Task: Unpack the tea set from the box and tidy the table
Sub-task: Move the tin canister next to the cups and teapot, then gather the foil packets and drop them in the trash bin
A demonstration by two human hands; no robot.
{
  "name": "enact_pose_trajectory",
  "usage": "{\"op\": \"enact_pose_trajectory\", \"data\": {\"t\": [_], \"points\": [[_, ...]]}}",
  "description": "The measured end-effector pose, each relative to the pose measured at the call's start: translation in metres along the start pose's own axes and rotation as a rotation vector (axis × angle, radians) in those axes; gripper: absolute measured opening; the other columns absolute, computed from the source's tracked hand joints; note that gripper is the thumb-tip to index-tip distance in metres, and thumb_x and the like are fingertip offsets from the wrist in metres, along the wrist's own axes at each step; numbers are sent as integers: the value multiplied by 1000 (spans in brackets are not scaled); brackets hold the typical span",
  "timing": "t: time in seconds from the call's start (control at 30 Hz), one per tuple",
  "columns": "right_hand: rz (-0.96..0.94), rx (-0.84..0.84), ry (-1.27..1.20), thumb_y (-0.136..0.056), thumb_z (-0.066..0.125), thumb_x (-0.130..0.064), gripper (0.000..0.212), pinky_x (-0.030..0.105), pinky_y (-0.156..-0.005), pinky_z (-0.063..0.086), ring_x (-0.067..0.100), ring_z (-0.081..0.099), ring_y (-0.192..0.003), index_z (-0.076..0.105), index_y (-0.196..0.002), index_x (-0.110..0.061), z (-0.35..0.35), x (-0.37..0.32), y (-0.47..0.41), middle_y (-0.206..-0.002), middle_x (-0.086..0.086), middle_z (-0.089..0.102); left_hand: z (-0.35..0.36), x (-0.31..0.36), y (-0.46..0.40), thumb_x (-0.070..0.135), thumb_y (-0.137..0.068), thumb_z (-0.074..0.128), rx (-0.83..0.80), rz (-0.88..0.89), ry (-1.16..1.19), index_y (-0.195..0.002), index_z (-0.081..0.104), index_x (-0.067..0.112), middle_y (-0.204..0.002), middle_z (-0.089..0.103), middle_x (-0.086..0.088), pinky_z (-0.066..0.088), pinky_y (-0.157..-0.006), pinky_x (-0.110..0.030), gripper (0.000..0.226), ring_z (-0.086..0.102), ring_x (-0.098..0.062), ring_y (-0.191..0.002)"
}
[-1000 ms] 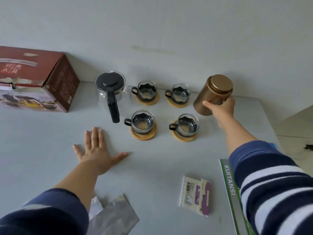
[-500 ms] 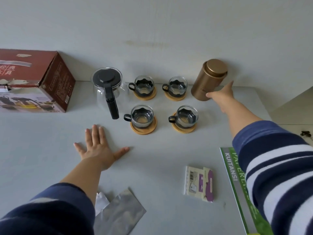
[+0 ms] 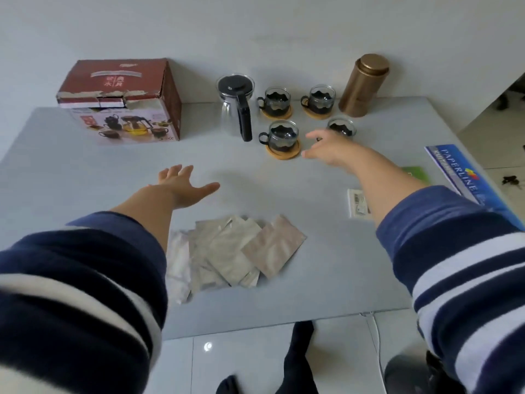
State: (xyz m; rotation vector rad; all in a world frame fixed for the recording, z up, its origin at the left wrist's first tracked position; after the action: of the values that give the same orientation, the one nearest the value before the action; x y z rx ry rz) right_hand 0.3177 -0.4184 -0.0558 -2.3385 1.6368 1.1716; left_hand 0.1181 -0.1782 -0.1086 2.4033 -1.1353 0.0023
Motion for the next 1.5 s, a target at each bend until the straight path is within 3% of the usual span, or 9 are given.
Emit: {"op": "enact_pose_trajectory", "data": {"t": [0.1, 0.27, 0.4, 0.57, 0.77, 0.97, 1.1, 1.27, 1.5], "points": [[17, -127, 63, -91, 58, -11, 56, 22, -60, 39, 22, 51, -100, 39, -143, -23, 55, -4, 36, -138, 11, 49, 7, -42, 34, 78, -80, 38, -12, -38, 0, -155, 9, 22, -163, 2, -4, 7, -119, -52, 99, -3, -31, -149], [194, -235, 305, -93, 49, -15, 77, 46, -108, 35, 38, 27, -139, 3, -151, -35, 130, 27, 75, -158, 13, 7, 46, -97, 83, 85, -73, 35, -100, -223, 52, -155, 5, 23, -163, -4, -2, 8, -119, -54, 108, -5, -36, -149], [336, -164, 345, -93, 44, -30, 76, 58, -115, 16, 41, -3, -145, -7, -150, -37, 168, 32, 102, -159, 10, -11, 77, -111, 103, 94, -63, 17, -141, -281, 25, -155, 2, 20, -162, -4, -5, 13, -118, -51, 119, 2, -38, -147], [332, 29, 259, -87, 52, -24, 77, 48, -107, 28, 34, 17, -138, 6, -148, -36, 192, 15, 121, -153, 8, 17, 86, -69, 115, 84, -77, 20, 19, -233, 155, -152, 21, 15, -155, 20, -6, 31, -104, -49, 102, 19, -32, -140], [280, 7, 42, -66, 82, -42, 110, 38, -102, 39, 31, 31, -134, 12, -149, -23, 211, 1, 127, -146, 6, 24, 96, -33, 118, 36, -73, 78, 5, -133, 678, -150, 16, 15, -144, 36, -9, 42, -83, -30, 101, 44, -29, -129], [298, -12, 49, -41, 79, -64, 104, 37, -99, 45, 27, 51, -122, 42, -130, -23, 215, 15, 138, -125, 1, 57, 107, -42, 116, 13, -77, 76, -168, -208, 922, -120, 60, 5, -104, 66, -9, 48, -77, -32, 46, 60, -25, -90], [297, 43, 24, -49, 77, -69, 103, 39, -104, 33, 29, 34, -127, 36, -136, -31, 213, 27, 148, -133, 5, 37, 108, -32, 116, 11, -86, 68, -181, -119, 984, -121, 59, 11, -104, 64, -5, 47, -82, -32, 37, 60, -24, -95], [154, 103, -306, -66, 83, -42, 93, 32, -99, 41, 26, 45, -126, 30, -138, -17, 200, 30, 157, -137, 3, 45, 123, -22, 115, 9, -87, 66, -275, -100, 1149, -128, 55, 15, -111, 68, -6, 51, -97, -44, 42, 65, -26, -100], [292, 110, -909, -73, 79, -13, 64, 46, -94, 53, 25, 63, -105, 47, -129, -18, 145, 96, 182, -123, 4, 60, 133, 51, 121, 6, -91, 61, -472, -3, 1133, -123, 54, 13, -71, 52, -1, 45, -49, -23, 34, 48, -11, -58]]}}
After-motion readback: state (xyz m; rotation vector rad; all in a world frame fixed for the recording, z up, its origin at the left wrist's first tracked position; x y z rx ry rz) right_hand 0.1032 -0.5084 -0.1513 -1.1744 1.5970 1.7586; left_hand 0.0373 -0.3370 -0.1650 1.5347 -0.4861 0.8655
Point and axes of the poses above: each hand's wrist, its own y-axis away from the middle knuckle, its own z-axis out of the palm, x = y × z, the point moved 6 cm from there along -y, towards the middle knuckle
